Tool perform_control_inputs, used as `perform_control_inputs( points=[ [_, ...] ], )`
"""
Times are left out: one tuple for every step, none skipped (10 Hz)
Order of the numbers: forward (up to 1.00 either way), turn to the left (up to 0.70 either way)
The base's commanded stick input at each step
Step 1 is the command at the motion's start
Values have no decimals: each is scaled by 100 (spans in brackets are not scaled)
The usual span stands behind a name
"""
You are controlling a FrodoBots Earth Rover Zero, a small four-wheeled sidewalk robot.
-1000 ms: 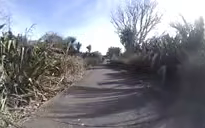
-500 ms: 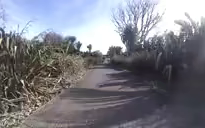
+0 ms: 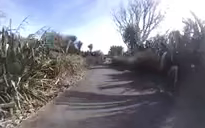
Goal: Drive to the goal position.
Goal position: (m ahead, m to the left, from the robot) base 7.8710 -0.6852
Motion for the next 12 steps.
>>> perform_control_inputs(
  points=[
    [45, -27],
    [45, -27],
    [45, -27],
    [45, -27],
    [45, -27],
    [45, -27],
    [45, -27],
    [45, -27],
    [45, -27],
    [45, -27],
    [45, -27],
    [45, -27]
  ],
)
